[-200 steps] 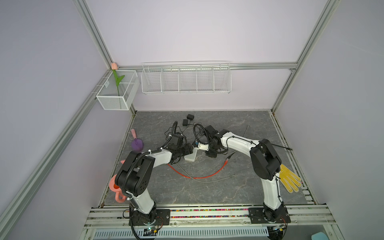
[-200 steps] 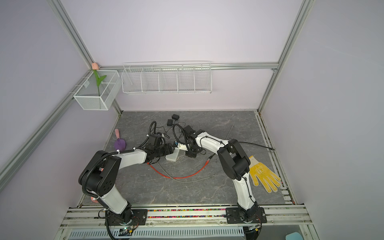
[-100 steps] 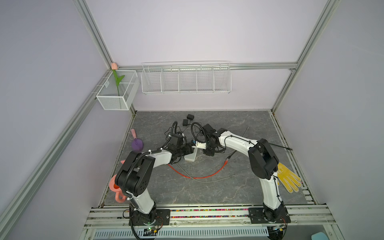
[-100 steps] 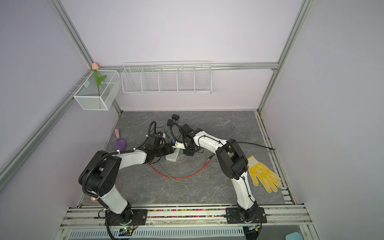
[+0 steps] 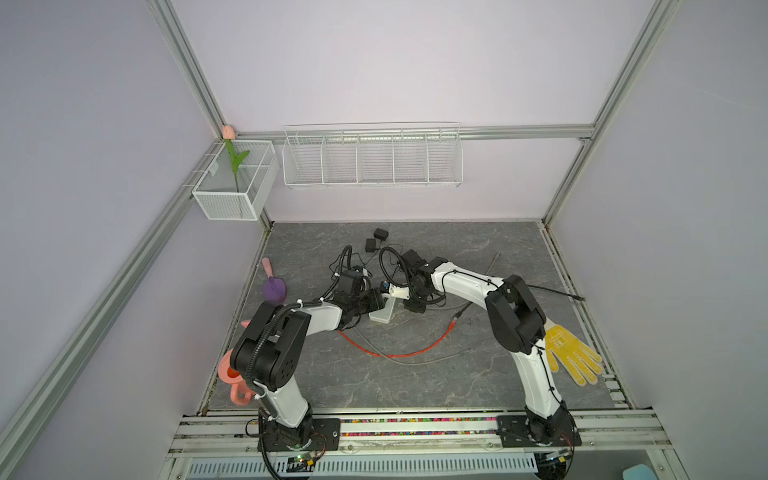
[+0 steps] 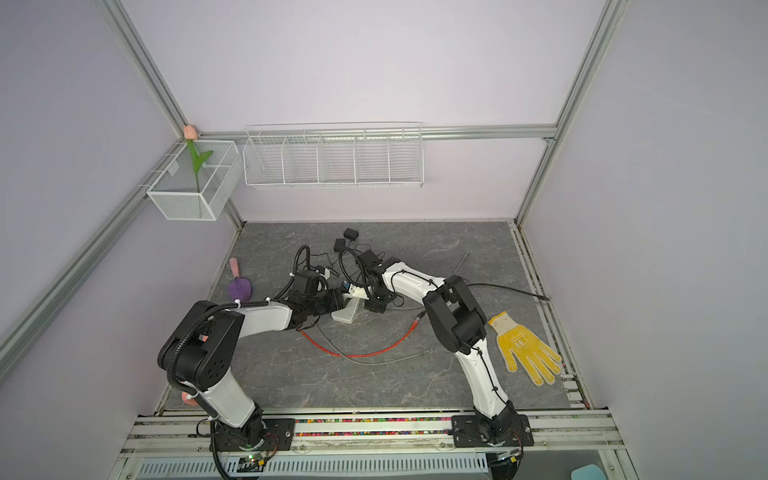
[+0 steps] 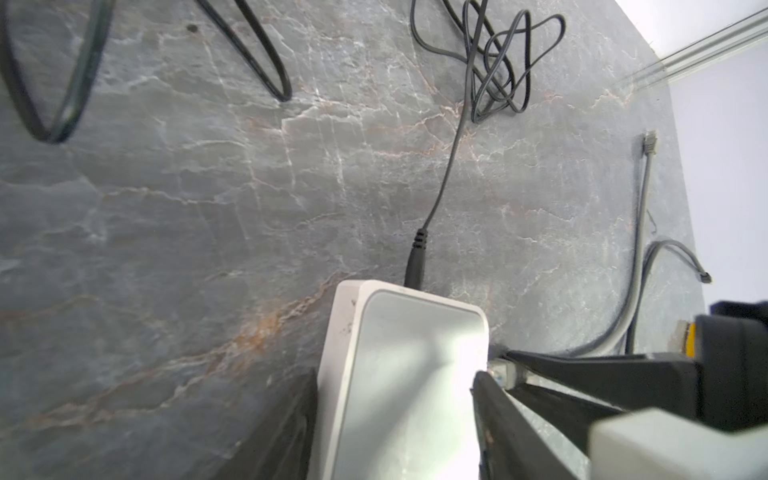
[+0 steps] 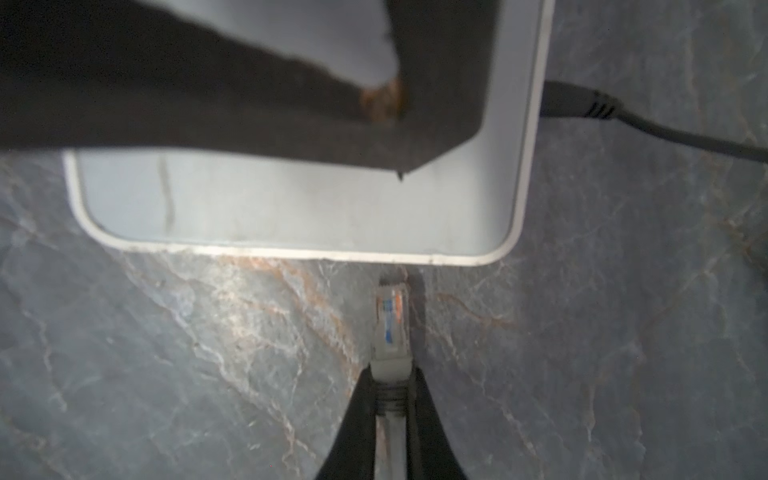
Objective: Insert the plug into the switch port
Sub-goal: 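Carry the grey plug to the router's near edge while left gripper holds the router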
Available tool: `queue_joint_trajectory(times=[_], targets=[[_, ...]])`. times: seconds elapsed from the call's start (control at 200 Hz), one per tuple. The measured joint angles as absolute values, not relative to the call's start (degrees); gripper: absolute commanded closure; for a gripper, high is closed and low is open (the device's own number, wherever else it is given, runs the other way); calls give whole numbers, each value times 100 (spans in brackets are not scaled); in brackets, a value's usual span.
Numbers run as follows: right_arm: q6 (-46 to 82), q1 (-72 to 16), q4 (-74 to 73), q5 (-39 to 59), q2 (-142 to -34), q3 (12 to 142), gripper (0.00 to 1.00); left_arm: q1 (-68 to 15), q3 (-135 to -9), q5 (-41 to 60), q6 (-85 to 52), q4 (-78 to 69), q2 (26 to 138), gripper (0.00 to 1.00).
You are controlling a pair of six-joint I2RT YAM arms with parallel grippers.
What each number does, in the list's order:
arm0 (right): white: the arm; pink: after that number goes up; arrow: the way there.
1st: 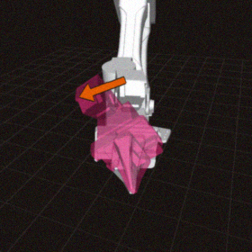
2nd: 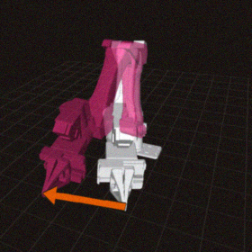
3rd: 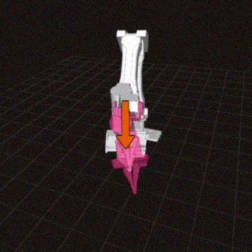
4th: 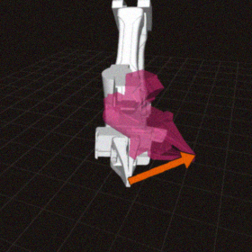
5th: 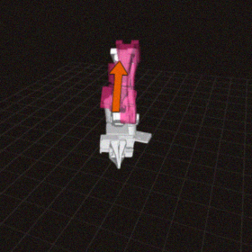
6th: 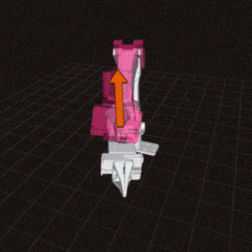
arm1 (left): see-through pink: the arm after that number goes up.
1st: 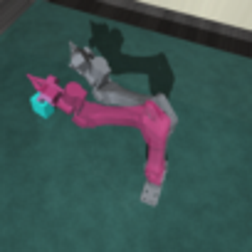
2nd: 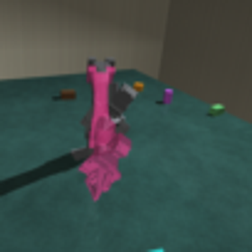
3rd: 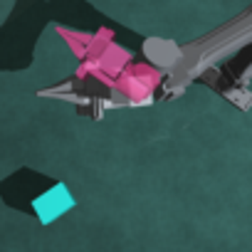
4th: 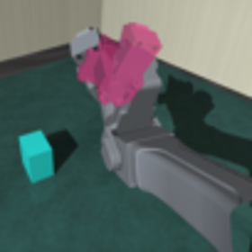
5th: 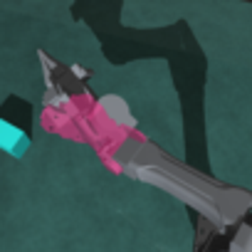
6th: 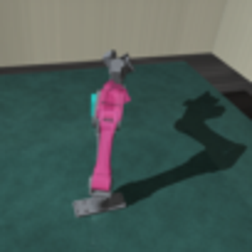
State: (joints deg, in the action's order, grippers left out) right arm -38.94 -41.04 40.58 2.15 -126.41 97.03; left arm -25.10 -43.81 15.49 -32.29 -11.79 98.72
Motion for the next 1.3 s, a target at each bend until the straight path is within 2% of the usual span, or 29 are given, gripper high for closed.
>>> queue_joint_trajectory(times=[0.28, 0.7, 1.085, 1.3], targets=[[-3833, -4099, 4062, 128, -12645, 9710, 93, -2473, -4355, 1896, -3280, -1573, 10103, 48], [-3809, -4104, 3990, 108, -12602, 9627, 93, -2453, -4283, 1957, -3297, -1865, 10180, 49], [-3621, -4174, 3267, 43, -11977, 8554, 93, -2482, -4206, 1916, -3251, -1546, 9979, 49], [-3597, -4178, 3181, -1, -11883, 8409, 93, -2482, -4176, 1863, -3247, -1380, 9880, 49]])
